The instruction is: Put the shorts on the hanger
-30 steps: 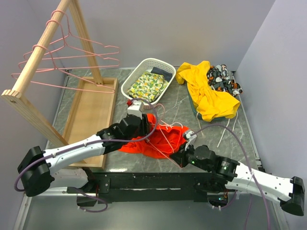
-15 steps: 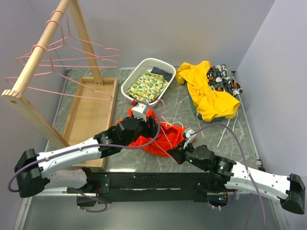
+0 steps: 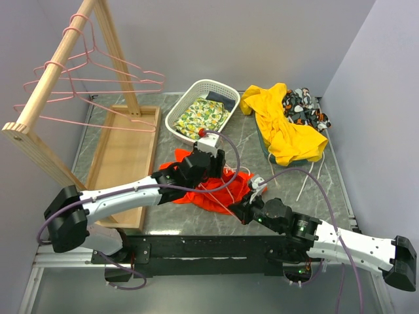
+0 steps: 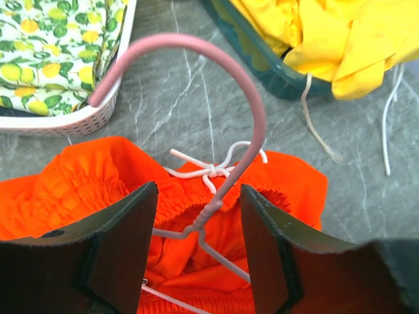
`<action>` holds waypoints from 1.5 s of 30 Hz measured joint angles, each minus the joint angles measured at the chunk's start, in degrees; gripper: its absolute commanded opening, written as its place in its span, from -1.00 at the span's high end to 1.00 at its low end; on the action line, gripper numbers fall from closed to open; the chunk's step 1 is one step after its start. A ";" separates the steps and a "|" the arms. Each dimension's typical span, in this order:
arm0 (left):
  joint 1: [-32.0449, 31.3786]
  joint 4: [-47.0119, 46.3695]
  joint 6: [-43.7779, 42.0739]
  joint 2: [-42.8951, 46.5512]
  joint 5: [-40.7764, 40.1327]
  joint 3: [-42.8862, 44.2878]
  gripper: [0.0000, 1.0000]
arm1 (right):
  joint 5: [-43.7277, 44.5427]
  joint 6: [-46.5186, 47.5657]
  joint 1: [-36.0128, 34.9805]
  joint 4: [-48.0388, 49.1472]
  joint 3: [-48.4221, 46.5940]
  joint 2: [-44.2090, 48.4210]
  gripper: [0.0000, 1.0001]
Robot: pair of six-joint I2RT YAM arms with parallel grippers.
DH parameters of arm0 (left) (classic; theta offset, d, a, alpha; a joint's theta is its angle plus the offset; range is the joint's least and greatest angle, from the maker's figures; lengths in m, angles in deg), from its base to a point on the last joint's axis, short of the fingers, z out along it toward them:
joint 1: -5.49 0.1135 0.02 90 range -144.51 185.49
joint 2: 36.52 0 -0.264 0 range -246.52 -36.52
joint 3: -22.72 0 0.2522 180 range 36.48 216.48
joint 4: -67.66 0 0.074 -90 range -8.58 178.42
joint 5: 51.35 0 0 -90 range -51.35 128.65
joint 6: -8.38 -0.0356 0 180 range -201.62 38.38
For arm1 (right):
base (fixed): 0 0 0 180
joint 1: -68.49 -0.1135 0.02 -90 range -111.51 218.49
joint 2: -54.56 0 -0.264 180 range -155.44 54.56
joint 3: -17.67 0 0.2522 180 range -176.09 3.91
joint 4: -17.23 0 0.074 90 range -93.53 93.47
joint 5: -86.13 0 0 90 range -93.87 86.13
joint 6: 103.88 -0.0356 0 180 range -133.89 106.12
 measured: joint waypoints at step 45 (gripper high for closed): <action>0.09 -9.25 5.62 0.70 -14.64 -7.19 0.98 | -1.18 -19.28 23.17 -12.22 -15.58 -26.27 0.49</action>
